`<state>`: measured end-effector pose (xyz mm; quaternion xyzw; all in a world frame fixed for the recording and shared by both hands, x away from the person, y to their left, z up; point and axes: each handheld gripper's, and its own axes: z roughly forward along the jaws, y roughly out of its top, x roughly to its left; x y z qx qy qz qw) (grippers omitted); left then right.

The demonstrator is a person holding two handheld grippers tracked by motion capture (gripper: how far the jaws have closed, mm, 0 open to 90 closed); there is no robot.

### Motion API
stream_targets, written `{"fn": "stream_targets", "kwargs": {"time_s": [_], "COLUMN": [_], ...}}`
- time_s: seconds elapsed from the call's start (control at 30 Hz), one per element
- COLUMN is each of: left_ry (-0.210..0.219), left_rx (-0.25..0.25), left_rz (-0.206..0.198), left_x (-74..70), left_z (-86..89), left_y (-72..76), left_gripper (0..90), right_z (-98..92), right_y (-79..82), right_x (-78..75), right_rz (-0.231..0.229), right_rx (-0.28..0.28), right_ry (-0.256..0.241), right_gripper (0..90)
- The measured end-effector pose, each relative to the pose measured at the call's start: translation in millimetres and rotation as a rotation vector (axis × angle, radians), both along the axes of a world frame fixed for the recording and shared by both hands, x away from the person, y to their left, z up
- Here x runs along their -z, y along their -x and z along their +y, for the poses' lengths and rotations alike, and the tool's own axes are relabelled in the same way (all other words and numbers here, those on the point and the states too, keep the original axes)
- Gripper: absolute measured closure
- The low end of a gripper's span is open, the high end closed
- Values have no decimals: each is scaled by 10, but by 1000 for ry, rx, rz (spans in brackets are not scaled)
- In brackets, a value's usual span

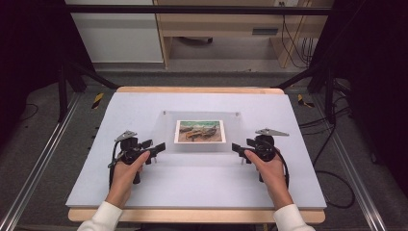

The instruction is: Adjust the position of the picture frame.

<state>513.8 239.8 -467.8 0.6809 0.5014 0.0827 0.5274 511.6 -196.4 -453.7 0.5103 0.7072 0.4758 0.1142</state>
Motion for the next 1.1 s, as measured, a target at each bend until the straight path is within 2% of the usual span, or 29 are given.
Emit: {"fn": "stream_targets", "kwargs": {"time_s": [0.13, 0.4, 0.93, 1.1], "left_ry": [3, 47, 54, 55], "left_rx": [-1, 19, 22, 23], "left_rz": [2, 37, 39, 41], "left_x": [4, 35, 42, 41], "left_z": [-6, -1, 3, 6], "left_y": [-3, -37, -48, -50], "left_gripper": [241, 233, 240, 242], "right_z": [-3, -21, -46, -33], "right_y": [-5, -51, -42, -49], "right_x": [6, 44, 72, 94], "right_rz": [6, 58, 78, 97], "right_rx": [2, 6, -8, -15], "right_ry": [-8, -63, -100, -133], "right_gripper": [241, 206, 181, 181]}}
